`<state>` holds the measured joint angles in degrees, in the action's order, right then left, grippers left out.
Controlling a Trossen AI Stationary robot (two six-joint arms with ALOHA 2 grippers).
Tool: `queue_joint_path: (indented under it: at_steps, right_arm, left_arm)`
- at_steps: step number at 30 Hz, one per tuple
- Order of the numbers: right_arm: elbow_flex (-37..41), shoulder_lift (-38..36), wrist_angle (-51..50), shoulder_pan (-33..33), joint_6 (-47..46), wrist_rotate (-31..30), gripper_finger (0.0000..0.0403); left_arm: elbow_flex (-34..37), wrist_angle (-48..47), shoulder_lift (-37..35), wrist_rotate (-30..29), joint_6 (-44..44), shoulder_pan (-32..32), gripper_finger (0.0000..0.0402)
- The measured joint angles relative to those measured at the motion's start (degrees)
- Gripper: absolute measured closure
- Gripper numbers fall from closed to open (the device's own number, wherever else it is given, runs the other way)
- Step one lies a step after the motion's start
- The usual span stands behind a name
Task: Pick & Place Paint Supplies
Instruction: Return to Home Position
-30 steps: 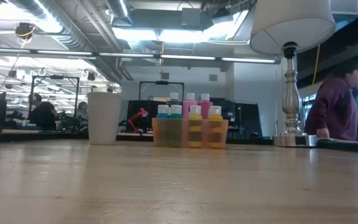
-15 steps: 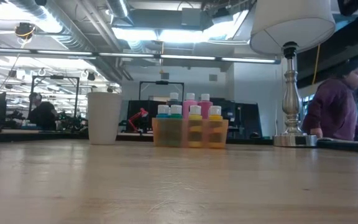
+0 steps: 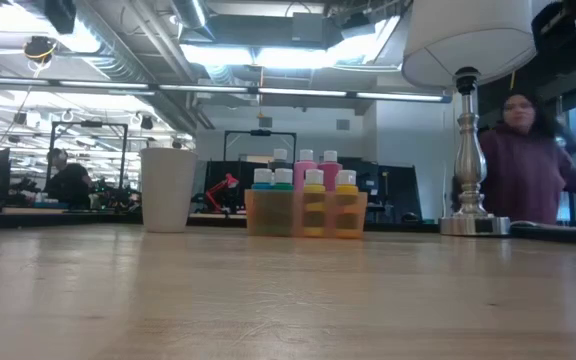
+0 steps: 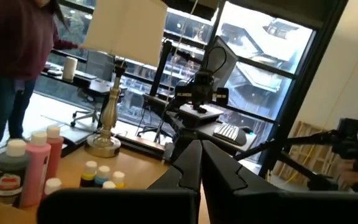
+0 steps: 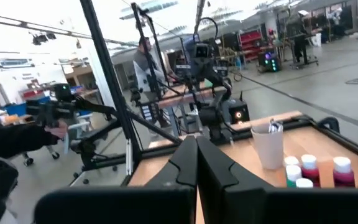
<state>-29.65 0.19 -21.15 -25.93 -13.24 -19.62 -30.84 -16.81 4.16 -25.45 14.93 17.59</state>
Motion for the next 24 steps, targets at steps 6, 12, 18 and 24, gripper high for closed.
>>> queue_joint_path:
  at_steps: [6, 12, 18, 24]
  right_arm:
    - [3.48, 0.01, 2.64, 0.02, -0.52, -1.35, 0.0403]
    - [5.93, -0.01, 4.18, 0.02, -1.63, -2.89, 0.0403]
    - [8.45, 0.01, 5.47, 0.02, -2.83, -2.89, 0.0403]
    - [11.14, 0.01, 8.51, 0.02, -2.48, -2.89, 0.0403]
  left_arm:
    - [5.85, 3.41, -3.76, 1.26, 0.13, 0.01, 0.0400]
    - [10.02, 6.91, -4.11, 3.37, -0.23, 0.03, 0.0400]
    - [14.29, 12.71, -4.11, 6.64, 0.26, -0.01, 0.0400]
    - [20.11, 18.44, -4.13, 10.21, 0.92, -0.01, 0.0400]
